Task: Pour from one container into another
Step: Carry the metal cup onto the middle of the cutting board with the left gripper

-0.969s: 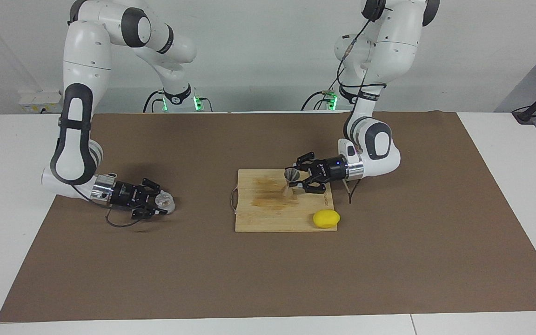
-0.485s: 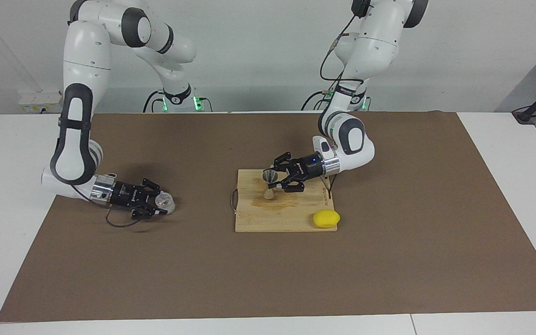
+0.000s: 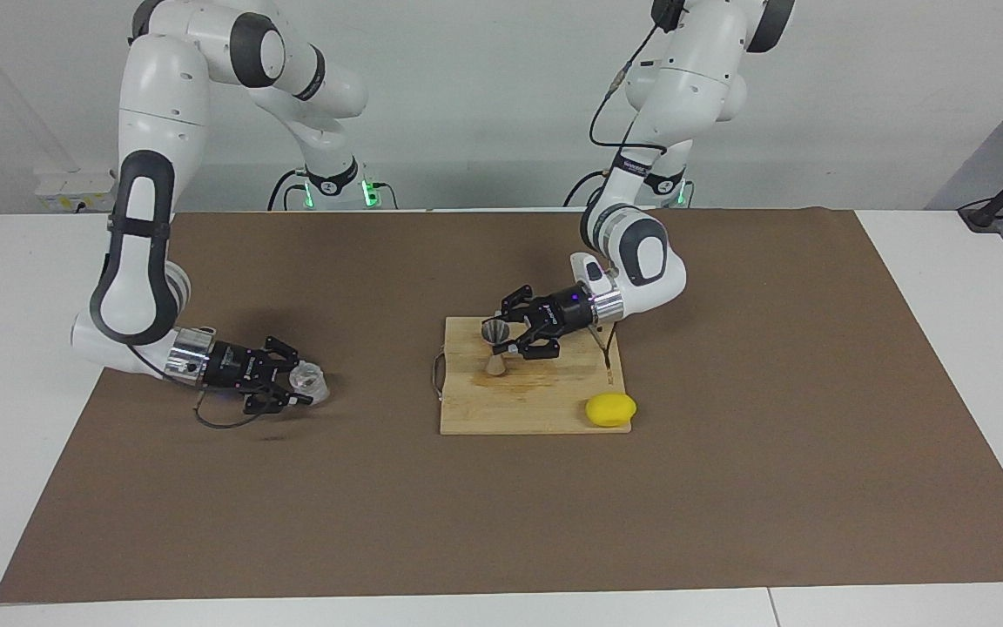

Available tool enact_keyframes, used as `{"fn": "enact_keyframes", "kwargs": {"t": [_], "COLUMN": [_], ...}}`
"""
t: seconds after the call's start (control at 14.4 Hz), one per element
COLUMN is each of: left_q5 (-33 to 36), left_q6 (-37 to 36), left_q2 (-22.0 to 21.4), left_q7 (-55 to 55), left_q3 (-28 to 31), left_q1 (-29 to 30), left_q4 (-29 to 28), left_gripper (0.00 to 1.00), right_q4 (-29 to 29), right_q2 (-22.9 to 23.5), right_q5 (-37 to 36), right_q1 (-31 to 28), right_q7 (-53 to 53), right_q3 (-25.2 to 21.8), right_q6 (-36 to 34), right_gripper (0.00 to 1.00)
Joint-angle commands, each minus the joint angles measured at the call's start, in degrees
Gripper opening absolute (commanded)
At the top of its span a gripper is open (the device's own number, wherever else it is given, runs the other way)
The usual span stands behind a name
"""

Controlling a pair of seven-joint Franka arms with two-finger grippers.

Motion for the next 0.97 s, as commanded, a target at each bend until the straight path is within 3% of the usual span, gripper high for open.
{"fn": "enact_keyframes", "kwargs": {"t": [0.0,0.42,0.69,0.76,0.9], "left_q5": [-1.8,-1.9,-1.8,-1.8,-1.7], "left_q6": [1.3,1.4,1.4,1.4,1.4], "left_q2": [-0.1,0.2,0.2,0.2,0.2], "left_q7": [4.4,7.2,7.5,7.6,7.6], "left_q3": [0.8,0.8,0.9,0.9,1.0], "left_q1": [-1.6,-1.6,-1.6,-1.6,-1.6], "left_q4": [-0.7,-0.7,-0.8,-0.8,-0.9], "left_gripper": [0.14,0.16,0.24,0.28,0.46], "right_q4": [0.6,0.7,1.2,1.2,1.2], "right_q2": [-3.1,-7.2,-9.5,-10.2,-11.1], "right_q5": [-0.9,-1.6,-2.1,-2.1,-2.1], "right_q1": [1.8,4.3,7.5,8.4,9.9], "right_q7": [5.3,11.5,14.6,15.6,17.7], "right_q3": [-0.2,-0.2,-0.3,-0.3,-0.2], "right_q6": [-0.2,0.1,0.5,1.1,2.4], "right_gripper": [0.00,0.00,0.00,0.00,0.00]}}
